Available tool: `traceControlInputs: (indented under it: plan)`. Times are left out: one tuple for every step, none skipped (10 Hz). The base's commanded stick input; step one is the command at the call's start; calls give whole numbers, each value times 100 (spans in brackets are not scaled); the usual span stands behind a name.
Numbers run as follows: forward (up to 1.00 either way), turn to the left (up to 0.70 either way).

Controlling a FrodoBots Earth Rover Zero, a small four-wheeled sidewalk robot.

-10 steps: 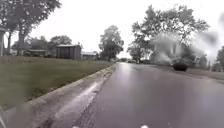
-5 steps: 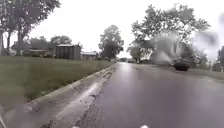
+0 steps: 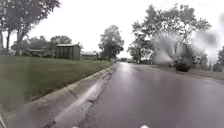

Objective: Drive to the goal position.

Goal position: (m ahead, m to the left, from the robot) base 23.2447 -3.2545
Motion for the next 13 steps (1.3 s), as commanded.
traceControlInputs:
  plan:
    - [50,-41]
    - [50,-14]
    - [50,0]
    - [50,0]
    - [50,0]
    - [50,0]
    - [50,0]
    - [50,0]
    - [50,0]
    - [50,0]
    - [50,0]
    - [50,0]
    - [50,0]
